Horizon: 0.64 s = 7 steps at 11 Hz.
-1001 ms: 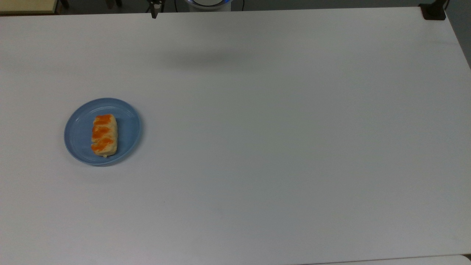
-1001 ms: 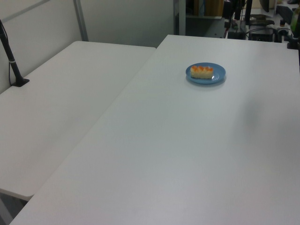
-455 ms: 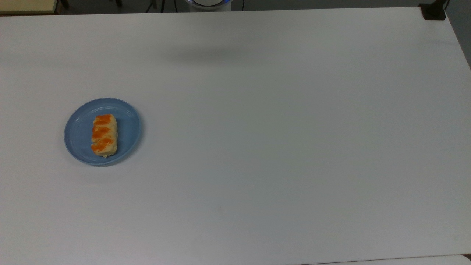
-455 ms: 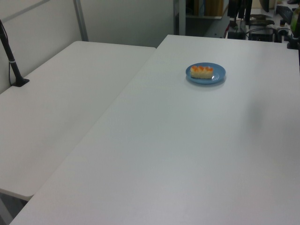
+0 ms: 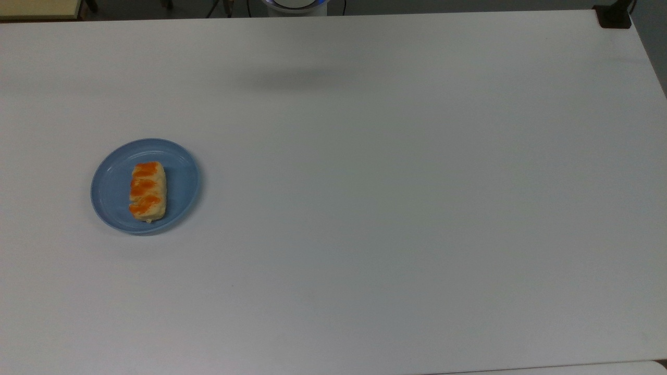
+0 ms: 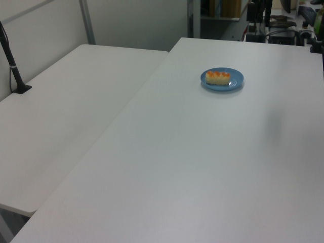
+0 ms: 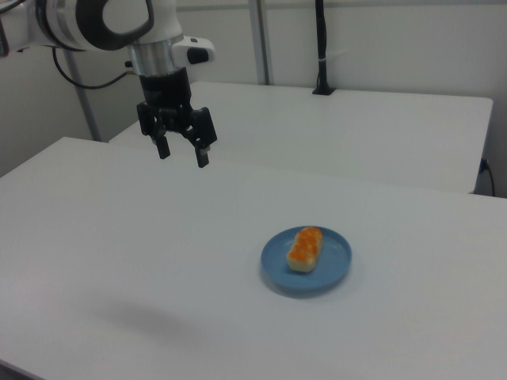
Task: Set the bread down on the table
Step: 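Move the gripper over the bread roll on the blue plate and lower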
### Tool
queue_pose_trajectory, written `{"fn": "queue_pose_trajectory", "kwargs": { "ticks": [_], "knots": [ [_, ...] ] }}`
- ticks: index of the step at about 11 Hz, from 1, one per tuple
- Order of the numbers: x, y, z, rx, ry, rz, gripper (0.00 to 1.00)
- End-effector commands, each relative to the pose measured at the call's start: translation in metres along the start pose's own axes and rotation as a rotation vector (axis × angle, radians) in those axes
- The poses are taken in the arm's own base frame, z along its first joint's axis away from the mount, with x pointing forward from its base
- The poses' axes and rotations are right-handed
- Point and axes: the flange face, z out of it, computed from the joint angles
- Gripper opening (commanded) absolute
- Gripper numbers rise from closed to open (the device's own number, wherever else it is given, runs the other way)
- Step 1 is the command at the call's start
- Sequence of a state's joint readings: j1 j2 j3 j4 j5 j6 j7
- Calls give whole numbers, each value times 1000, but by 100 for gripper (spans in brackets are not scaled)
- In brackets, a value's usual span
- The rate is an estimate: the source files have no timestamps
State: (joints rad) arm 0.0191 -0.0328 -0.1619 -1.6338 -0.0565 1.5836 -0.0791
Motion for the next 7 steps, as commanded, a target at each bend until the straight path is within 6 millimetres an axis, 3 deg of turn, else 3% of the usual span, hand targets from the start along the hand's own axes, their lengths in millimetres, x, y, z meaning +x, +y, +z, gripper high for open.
{"fn": "queue_pose_trajectory", "kwargs": {
  "ticks": [1,3,5,7],
  "knots": [
    [9,33,6,-19,44,-10,100],
    [40,65,45,-47,85,-6,100],
    [78,90,107,-96,114,14,100],
    [97,108,152,-129,124,-7,100]
  ]
}}
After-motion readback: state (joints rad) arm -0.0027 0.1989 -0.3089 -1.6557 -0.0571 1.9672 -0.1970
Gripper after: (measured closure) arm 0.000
